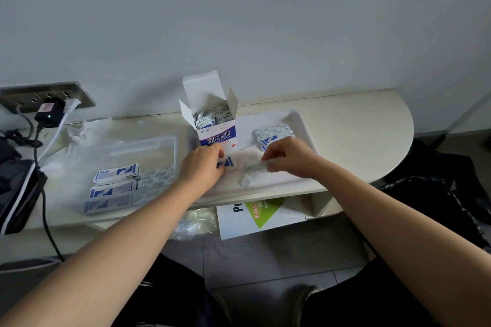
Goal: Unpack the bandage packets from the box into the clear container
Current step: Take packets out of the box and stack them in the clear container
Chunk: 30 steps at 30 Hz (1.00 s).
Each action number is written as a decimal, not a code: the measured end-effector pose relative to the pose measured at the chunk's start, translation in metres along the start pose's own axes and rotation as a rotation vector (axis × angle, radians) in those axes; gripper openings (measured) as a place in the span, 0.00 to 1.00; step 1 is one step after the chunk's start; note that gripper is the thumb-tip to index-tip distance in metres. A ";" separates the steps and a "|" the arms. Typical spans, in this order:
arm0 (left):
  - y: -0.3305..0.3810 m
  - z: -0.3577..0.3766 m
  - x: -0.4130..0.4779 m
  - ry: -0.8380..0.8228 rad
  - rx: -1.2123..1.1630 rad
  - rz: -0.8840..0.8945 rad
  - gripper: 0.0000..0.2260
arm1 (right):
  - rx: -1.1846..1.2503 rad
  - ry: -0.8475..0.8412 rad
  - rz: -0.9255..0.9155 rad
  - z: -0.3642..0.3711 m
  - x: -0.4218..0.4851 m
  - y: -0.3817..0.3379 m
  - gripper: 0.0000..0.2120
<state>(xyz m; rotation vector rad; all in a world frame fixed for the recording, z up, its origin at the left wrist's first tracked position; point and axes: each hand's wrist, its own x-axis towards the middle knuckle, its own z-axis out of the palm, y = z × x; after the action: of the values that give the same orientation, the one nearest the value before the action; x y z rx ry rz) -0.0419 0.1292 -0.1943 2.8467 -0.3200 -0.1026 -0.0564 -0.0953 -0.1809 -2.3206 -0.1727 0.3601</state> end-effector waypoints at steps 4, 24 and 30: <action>0.015 -0.004 -0.004 0.015 -0.035 0.043 0.06 | 0.190 0.246 0.061 -0.017 -0.007 0.014 0.12; 0.048 0.004 0.000 -0.246 0.078 -0.094 0.19 | 0.207 0.057 0.085 -0.014 -0.018 0.025 0.09; 0.040 0.003 0.001 -0.301 0.018 -0.082 0.14 | 0.188 -0.003 0.063 -0.007 -0.013 0.018 0.08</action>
<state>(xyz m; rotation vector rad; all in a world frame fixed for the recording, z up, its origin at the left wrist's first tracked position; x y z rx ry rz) -0.0491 0.0908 -0.1866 2.8593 -0.2643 -0.5499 -0.0659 -0.1157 -0.1862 -2.1439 -0.0639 0.3946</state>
